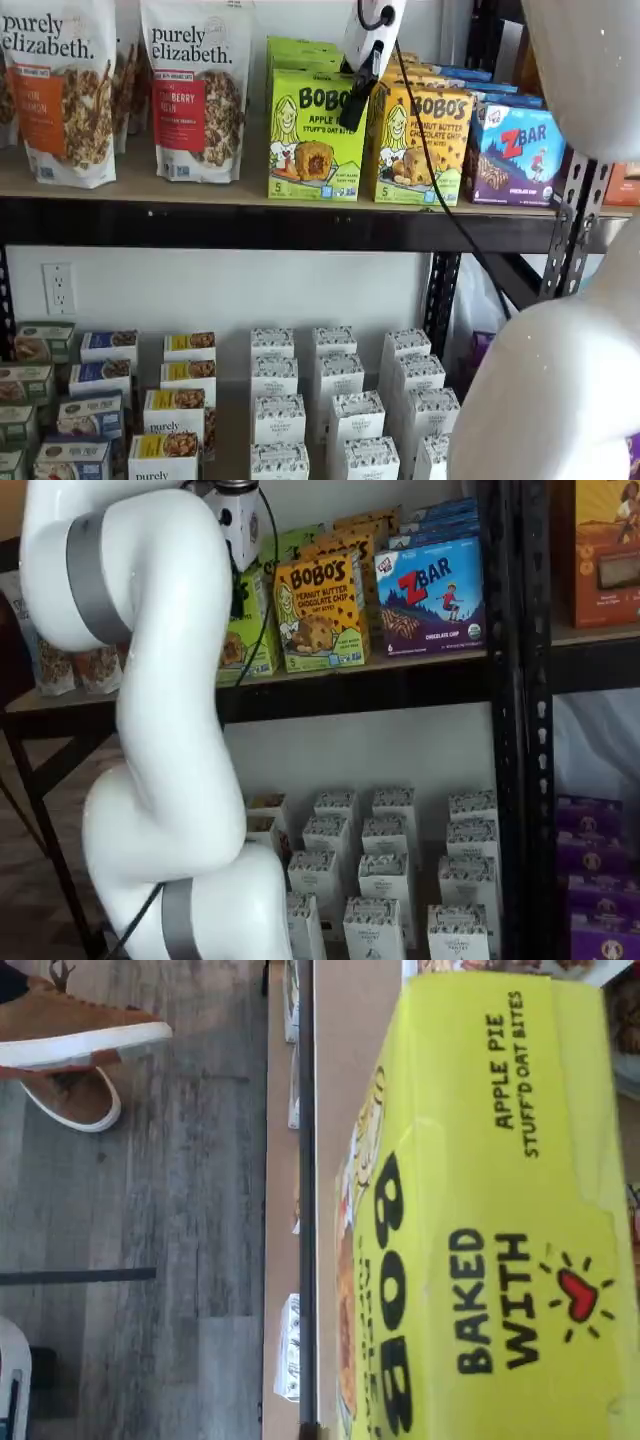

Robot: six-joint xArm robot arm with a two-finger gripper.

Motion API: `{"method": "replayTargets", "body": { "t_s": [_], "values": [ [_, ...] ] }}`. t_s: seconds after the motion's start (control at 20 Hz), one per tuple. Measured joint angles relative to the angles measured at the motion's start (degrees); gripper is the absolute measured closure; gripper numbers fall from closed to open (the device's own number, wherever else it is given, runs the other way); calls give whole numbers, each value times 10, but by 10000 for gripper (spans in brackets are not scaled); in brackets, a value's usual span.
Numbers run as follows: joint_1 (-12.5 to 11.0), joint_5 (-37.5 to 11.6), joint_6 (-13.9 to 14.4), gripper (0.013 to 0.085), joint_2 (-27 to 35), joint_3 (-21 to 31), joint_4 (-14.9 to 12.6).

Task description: Pick the green box on the top shelf, the fourth from the left

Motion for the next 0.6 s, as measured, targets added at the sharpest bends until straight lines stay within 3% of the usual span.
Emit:
{"method": "replayTargets", "body": {
  "t_s": [0.15, 0.6],
  "values": [
    [0, -1, 0, 530, 0, 0, 2],
    [1, -3, 1, 530, 3, -2, 1]
  ]
}}
